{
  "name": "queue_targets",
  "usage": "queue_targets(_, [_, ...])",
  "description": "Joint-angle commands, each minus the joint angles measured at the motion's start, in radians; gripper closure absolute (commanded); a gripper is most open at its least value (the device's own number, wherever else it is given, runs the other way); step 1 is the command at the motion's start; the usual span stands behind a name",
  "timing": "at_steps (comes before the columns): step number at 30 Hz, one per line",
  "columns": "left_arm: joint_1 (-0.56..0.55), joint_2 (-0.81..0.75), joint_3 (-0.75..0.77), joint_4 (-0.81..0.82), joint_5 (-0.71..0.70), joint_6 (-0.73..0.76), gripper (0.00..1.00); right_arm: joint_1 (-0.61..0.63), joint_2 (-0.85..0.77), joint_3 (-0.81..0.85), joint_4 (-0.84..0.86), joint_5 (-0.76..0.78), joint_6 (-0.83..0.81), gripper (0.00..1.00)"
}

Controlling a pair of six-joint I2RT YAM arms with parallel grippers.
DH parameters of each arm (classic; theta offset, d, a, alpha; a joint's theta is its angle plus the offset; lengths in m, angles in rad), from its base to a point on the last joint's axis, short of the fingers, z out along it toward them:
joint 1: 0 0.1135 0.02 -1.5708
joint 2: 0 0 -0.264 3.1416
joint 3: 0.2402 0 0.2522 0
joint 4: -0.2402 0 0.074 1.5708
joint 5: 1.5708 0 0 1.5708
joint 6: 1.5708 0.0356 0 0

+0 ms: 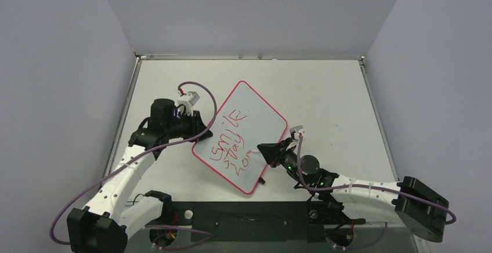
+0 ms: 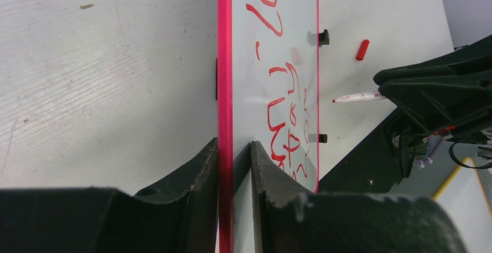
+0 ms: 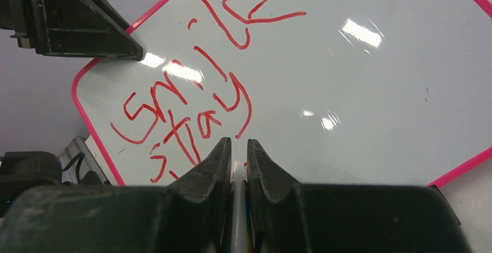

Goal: Write a sentence on the whiteboard

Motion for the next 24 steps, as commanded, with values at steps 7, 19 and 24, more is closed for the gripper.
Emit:
queue_targets(7, [0.001, -0.025, -0.003, 0.041, -0.011, 0.04, 1.0, -0.035, -0.015, 0.042, -0.059, 0.034, -0.054, 1.0])
queue_targets(19, [0.001, -0.032, -0.006, 0.042, -0.016, 0.041, 1.0, -0.079, 0.096, 0.071, 0.001, -0.005, -0.061, 1.0])
queue_targets(24, [0.001, -0.03, -0.007, 0.043, -0.016, 0.043, 1.0, -0.081, 0.12, 0.072, 0.022, -0.009, -0.059, 1.0])
